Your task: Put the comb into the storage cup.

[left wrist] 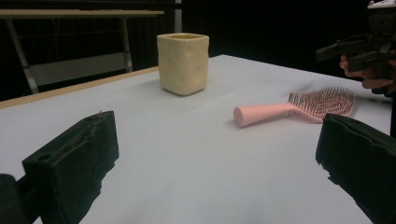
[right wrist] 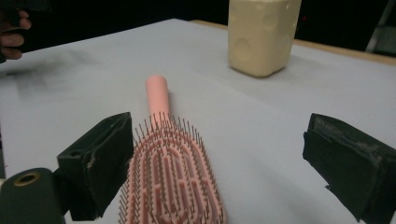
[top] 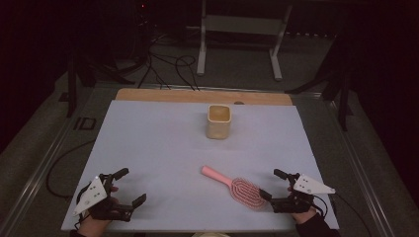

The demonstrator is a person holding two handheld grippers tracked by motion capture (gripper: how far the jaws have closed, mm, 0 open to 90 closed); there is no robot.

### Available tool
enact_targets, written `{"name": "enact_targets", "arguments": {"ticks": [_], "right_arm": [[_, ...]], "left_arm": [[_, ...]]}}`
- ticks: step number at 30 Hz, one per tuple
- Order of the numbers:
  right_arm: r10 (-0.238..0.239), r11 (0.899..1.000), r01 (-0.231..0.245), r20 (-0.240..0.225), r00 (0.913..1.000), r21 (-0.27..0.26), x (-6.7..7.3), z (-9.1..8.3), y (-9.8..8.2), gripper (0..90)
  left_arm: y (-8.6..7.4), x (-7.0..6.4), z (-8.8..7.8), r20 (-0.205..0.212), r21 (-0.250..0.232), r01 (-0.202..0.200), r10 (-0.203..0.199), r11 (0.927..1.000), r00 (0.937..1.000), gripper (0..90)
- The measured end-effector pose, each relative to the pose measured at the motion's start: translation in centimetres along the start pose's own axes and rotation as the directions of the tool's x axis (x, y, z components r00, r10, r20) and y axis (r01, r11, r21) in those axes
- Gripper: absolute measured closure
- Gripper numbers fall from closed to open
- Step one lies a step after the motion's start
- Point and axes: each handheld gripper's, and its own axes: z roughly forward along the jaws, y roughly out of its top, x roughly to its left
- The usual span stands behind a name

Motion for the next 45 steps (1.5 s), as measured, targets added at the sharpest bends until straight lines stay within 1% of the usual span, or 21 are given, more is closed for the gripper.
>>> {"name": "enact_targets", "arguments": {"ticks": [2,3,4,5,6,8,10,12,16,19,22,27,28,30,37,39,40,41,42,43,45], "right_arm": [[0.010,1.000,-0.010,-0.024,0.9997,0.018,0.0,0.0,0.1,8.6],[0.006,1.000,-0.005,-0.029,0.9996,0.029,0.1,0.1,0.1,8.6],[0.012,0.999,-0.009,-0.056,0.9984,0.044,0.2,0.3,0.1,8.5],[0.012,0.999,-0.009,-0.056,0.9984,0.044,0.2,0.3,0.1,8.5],[0.003,0.998,0.000,-0.055,0.9985,0.056,0.3,0.4,0.1,8.4],[0.007,0.998,-0.003,-0.062,0.9981,0.057,0.3,0.4,0.2,8.4],[0.003,0.998,0.001,-0.057,0.9984,0.064,0.3,0.5,0.2,8.4],[0.014,0.997,-0.009,-0.068,0.9976,0.076,0.2,0.6,0.2,8.5],[0.020,0.997,-0.014,-0.077,0.9968,0.082,0.1,0.6,0.3,8.5],[0.013,0.997,-0.006,-0.091,0.9958,0.083,0.3,0.6,0.6,8.6],[0.002,0.997,0.006,-0.109,0.9941,0.071,0.9,0.4,1.3,9.0],[-0.011,0.997,0.019,-0.122,0.9925,0.069,1.0,0.3,2.0,9.0],[-0.005,0.998,0.015,-0.134,0.9910,0.069,1.0,0.2,2.2,9.0],[-0.016,0.998,0.026,-0.144,0.9895,0.065,1.2,0.2,2.8,9.0],[-0.036,0.996,0.049,-0.173,0.9843,0.071,1.4,0.4,4.0,9.0],[-0.042,0.996,0.056,-0.189,0.9811,0.072,1.4,0.5,4.5,9.0],[-0.057,0.995,0.073,-0.201,0.9779,0.073,1.5,0.5,5.2,9.0],[-0.057,0.995,0.073,-0.201,0.9779,0.073,1.5,0.5,5.2,9.0],[-0.062,0.994,0.079,-0.218,0.9739,0.071,1.5,0.6,5.9,9.0],[-0.062,0.994,0.079,-0.218,0.9739,0.071,1.5,0.6,5.9,9.0],[-0.079,0.993,0.097,-0.229,0.9703,0.072,1.6,0.8,6.5,8.9]], "left_arm": [[0.0,0.0,0.1,-0.003,0.004,0.002,-0.002,1.0000,1.0000,0.1],[0.0,0.1,0.1,-0.003,0.004,0.004,-0.004,1.0000,1.0000,0.1],[0.0,0.1,0.1,-0.004,0.007,0.003,-0.003,1.0000,1.0000,0.1],[-0.1,0.1,0.1,-0.005,0.008,0.003,-0.003,1.0000,1.0000,0.1],[-0.1,0.1,0.1,-0.004,0.008,0.002,-0.002,1.0000,1.0000,0.1],[0.0,0.1,0.1,-0.004,0.005,0.003,-0.003,1.0000,1.0000,0.1],[-0.1,0.1,0.2,-0.004,0.007,0.006,-0.006,1.0000,1.0000,0.1],[0.0,0.2,0.3,-0.006,0.009,0.010,-0.010,0.9999,0.9999,0.1],[-0.1,0.1,0.4,-0.014,0.024,0.012,-0.012,0.9996,0.9998,0.1],[0.0,0.2,0.2,-0.015,0.012,0.016,-0.016,0.9998,0.9998,0.1],[-0.1,0.1,0.1,-0.018,0.014,0.014,-0.014,0.9998,0.9997,0.1],[-0.1,0.1,0.1,-0.014,0.013,0.014,-0.014,0.9998,0.9998,0.1],[-0.1,0.1,0.1,-0.013,0.013,0.014,-0.013,0.9998,0.9998,0.1],[0.0,0.1,0.1,-0.012,0.011,0.016,-0.016,0.9998,0.9998,0.1],[0.0,0.0,0.2,-0.008,0.019,0.011,-0.011,0.9998,0.9999,0.1],[0.0,0.0,0.2,-0.008,0.019,0.012,-0.012,0.9998,0.9999,0.1],[0.0,0.0,0.2,-0.007,0.018,0.013,-0.013,0.9998,0.9999,0.1],[0.0,0.0,0.2,-0.007,0.017,0.013,-0.013,0.9998,0.9999,0.1],[0.0,0.1,0.2,-0.008,0.018,0.015,-0.014,0.9997,0.9999,0.1],[0.0,0.1,0.2,-0.008,0.018,0.015,-0.014,0.9997,0.9999,0.1],[0.0,0.1,0.2,-0.008,0.016,0.014,-0.014,0.9998,0.9999,0.1]]}}
